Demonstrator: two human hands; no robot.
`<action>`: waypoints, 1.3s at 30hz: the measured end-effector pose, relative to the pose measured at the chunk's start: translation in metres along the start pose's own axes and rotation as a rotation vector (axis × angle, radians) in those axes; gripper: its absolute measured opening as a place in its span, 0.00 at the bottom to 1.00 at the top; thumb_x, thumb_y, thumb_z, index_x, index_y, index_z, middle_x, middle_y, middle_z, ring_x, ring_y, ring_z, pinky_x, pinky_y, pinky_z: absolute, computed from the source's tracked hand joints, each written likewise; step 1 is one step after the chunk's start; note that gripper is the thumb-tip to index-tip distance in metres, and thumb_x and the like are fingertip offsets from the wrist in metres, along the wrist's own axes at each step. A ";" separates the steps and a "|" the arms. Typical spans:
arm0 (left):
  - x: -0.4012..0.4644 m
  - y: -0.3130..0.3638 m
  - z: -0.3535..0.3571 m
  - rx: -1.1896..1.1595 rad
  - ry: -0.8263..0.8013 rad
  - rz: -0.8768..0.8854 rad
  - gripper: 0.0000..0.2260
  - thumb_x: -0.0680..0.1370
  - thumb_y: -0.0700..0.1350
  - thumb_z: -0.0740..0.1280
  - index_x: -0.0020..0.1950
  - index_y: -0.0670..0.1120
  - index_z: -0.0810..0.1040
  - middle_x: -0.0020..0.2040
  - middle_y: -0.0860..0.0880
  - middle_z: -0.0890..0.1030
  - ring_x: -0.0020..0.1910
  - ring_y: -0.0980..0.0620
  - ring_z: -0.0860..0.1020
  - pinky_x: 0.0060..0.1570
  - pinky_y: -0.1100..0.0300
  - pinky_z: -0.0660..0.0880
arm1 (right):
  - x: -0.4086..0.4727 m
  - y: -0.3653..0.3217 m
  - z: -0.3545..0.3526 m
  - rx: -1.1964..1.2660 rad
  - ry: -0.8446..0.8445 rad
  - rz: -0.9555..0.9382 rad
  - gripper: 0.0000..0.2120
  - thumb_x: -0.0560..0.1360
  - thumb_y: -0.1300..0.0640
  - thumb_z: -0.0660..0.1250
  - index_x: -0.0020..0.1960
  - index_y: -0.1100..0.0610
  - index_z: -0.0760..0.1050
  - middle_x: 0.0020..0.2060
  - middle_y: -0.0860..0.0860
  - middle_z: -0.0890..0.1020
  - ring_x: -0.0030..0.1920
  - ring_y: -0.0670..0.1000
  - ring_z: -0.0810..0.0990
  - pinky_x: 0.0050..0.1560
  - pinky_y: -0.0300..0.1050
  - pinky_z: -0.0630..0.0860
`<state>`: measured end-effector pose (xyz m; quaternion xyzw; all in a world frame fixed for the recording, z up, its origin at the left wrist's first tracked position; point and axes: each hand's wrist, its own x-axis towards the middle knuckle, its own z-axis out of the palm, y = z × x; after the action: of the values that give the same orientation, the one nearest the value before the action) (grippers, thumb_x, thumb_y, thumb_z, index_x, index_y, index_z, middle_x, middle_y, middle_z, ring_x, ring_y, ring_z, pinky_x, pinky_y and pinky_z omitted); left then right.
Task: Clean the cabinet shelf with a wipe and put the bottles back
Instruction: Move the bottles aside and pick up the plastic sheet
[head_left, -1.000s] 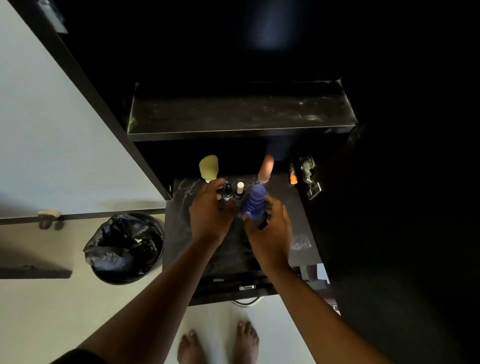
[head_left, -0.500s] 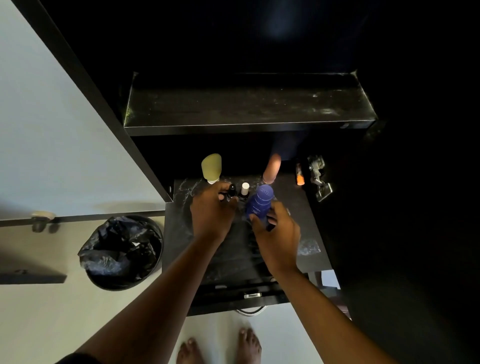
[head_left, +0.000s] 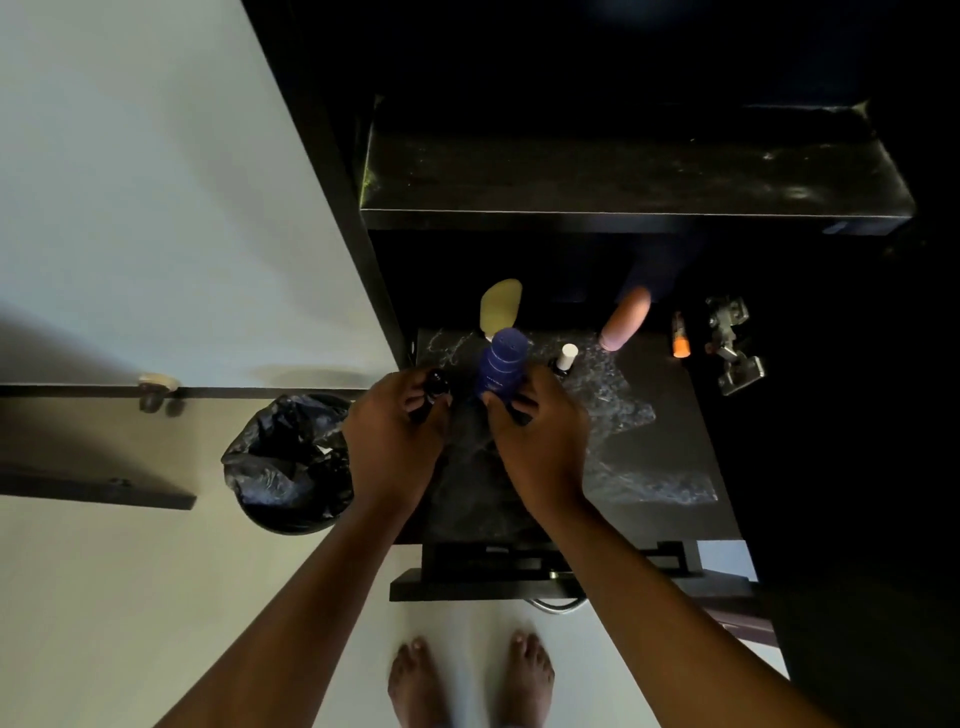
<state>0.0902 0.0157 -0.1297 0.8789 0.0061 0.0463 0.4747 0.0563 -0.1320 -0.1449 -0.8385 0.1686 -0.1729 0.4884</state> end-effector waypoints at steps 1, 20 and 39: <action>0.002 -0.002 -0.002 -0.006 0.004 -0.009 0.13 0.76 0.43 0.77 0.60 0.47 0.86 0.53 0.51 0.88 0.49 0.58 0.85 0.54 0.56 0.84 | 0.002 -0.001 0.004 -0.007 -0.010 0.001 0.16 0.75 0.54 0.76 0.60 0.52 0.78 0.53 0.49 0.86 0.52 0.46 0.85 0.52 0.54 0.85; -0.068 0.007 -0.007 -0.089 0.154 -0.121 0.17 0.74 0.32 0.73 0.58 0.49 0.79 0.52 0.55 0.80 0.49 0.52 0.82 0.50 0.42 0.82 | -0.025 0.001 -0.028 0.036 0.055 0.128 0.22 0.75 0.63 0.74 0.68 0.51 0.77 0.57 0.47 0.84 0.56 0.43 0.84 0.59 0.43 0.82; -0.027 0.077 0.148 -0.004 -0.025 0.058 0.26 0.79 0.39 0.68 0.77 0.36 0.69 0.69 0.37 0.78 0.68 0.39 0.76 0.71 0.46 0.70 | 0.082 0.044 -0.069 -0.078 0.273 0.183 0.18 0.74 0.54 0.77 0.61 0.55 0.77 0.52 0.49 0.85 0.53 0.49 0.84 0.53 0.49 0.82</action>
<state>0.0736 -0.1512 -0.1477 0.8783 -0.0254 0.0491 0.4749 0.0923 -0.2422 -0.1416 -0.8067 0.3154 -0.2333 0.4420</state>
